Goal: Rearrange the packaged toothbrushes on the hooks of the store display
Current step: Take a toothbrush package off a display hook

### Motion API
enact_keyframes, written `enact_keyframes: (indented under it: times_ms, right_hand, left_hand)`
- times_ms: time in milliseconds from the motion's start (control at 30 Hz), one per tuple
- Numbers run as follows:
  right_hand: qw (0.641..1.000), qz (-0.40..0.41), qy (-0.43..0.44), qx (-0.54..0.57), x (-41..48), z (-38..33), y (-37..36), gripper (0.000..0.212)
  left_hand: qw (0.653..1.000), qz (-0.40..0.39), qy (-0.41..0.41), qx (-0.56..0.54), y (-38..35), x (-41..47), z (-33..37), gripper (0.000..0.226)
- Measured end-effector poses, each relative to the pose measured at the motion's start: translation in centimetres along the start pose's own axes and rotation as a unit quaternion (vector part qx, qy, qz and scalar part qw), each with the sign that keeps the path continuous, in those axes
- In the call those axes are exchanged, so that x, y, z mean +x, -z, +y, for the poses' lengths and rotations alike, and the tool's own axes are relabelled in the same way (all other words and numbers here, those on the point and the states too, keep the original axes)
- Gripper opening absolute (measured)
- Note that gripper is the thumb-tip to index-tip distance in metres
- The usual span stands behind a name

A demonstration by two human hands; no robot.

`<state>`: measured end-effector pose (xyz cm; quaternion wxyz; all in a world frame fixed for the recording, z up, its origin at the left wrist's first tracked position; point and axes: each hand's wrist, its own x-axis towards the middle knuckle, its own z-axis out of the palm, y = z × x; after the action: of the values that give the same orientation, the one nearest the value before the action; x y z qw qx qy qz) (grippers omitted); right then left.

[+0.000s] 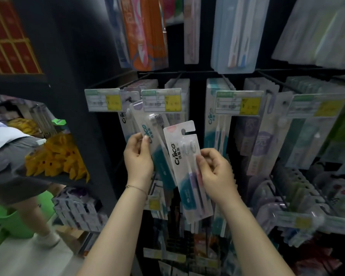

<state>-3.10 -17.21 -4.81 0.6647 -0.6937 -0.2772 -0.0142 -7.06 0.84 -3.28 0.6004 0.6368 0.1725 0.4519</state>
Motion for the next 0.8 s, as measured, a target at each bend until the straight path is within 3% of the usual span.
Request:
enact_keyframes:
  times_ms: [367, 533, 633, 800]
  right_hand:
    - [0.999, -0.006, 0.033, -0.034, 2.7, 0.0, -0.4, 0.009]
    - [0.996, -0.045, 0.05, -0.058, 3.4, -0.4, -1.6, 0.01]
    - [0.994, -0.058, 0.055, -0.071, 3.8, -0.7, -2.6, 0.011]
    - [0.992, -0.079, 0.065, -0.078, 4.5, -1.3, -4.6, 0.011]
  left_hand:
    - [0.99, -0.125, -0.071, 0.006, -2.3, 1.7, 0.8, 0.015]
    - [0.989, -0.145, -0.04, 0.004, -1.6, 2.7, 0.1, 0.012]
    - [0.989, -0.148, -0.009, -0.01, -1.3, 3.2, 0.3, 0.03]
    - [0.992, -0.098, 0.06, -0.052, 1.3, 3.5, -0.2, 0.019]
